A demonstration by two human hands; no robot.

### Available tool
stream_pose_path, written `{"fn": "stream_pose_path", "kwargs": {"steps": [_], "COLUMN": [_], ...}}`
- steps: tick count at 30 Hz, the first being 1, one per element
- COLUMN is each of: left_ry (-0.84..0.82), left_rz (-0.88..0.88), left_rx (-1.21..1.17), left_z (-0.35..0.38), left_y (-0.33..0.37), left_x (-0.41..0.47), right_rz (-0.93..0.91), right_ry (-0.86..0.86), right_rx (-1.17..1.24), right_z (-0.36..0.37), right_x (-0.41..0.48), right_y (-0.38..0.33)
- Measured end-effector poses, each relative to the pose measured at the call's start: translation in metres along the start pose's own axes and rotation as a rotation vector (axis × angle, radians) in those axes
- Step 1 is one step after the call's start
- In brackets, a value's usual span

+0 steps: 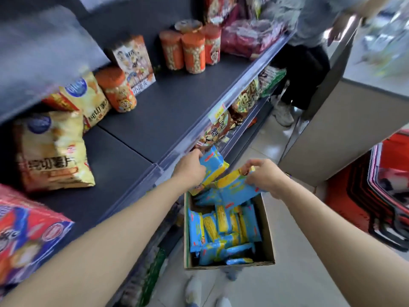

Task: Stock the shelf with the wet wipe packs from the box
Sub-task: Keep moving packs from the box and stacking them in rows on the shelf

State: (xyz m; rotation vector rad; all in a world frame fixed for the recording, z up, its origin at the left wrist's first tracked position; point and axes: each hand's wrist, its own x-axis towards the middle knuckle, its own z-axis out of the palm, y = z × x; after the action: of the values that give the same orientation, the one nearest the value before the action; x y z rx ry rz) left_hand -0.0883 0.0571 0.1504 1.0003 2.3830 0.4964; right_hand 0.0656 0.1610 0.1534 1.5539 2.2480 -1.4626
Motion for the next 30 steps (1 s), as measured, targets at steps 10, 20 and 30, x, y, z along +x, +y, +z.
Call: {"fn": "stream_pose_path", "kwargs": {"steps": [10, 20, 30], "left_ry": [0.452, 0.949, 1.174], "left_rz": [0.137, 0.029, -0.418], "left_rx": [0.012, 0.029, 0.152], "left_z": [-0.187, -0.331, -0.412], "left_y": [0.049, -0.012, -0.185], "left_x": [-0.128, -0.291, -0.448], "right_rz": [-0.446, -0.942, -1.119], "right_ry": [0.074, -0.109, -0.282], "right_rx": [0.077, 0.210, 0.028], "right_z": [-0.063, -0.021, 0.162], "right_x": [-0.110, -0.238, -0.334], "right_y": [-0.153, -0.312, -0.450]}}
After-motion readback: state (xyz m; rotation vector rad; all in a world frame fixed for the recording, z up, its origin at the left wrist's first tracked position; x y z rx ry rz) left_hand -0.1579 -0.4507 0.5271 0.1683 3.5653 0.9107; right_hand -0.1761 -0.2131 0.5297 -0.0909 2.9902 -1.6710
